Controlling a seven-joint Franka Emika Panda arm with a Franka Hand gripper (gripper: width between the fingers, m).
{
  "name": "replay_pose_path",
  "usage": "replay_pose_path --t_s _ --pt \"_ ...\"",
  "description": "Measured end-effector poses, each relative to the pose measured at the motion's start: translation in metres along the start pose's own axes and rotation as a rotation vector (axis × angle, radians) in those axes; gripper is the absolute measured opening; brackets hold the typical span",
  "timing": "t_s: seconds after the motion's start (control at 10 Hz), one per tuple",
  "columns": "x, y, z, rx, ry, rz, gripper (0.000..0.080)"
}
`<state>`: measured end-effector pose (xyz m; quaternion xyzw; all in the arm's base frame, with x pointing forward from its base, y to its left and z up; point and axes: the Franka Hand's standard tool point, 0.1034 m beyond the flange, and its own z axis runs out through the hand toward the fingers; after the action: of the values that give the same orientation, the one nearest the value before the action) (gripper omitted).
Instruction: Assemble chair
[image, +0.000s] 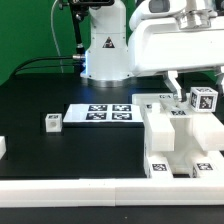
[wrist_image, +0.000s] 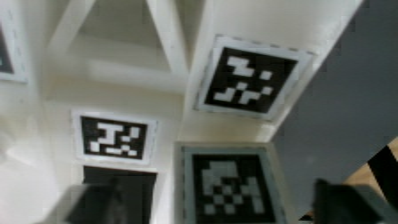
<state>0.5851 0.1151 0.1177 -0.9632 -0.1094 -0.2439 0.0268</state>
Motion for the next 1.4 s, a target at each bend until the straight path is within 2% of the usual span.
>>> replay_pose_path --t_s 0.1,0.4,0.6,0.8,1.1,1.4 --pt "0.000 0.000 0.000 0.000 0.000 0.000 0.0629" --pt "-0.002 -0.001 0.001 0.007 -0.043 0.001 0.0645" --pt "0.007 -0.004 -0.005 0.021 -0.158 0.040 0.0649" --pt "0.012 -0.015 -0.006 0.037 -0.358 0.115 0.0649" --pt "0.004 -0.012 -0.003 0.048 -0.504 0.121 0.0649" --pt "0.004 -0.006 0.001 0.045 -0.482 0.124 0.0649"
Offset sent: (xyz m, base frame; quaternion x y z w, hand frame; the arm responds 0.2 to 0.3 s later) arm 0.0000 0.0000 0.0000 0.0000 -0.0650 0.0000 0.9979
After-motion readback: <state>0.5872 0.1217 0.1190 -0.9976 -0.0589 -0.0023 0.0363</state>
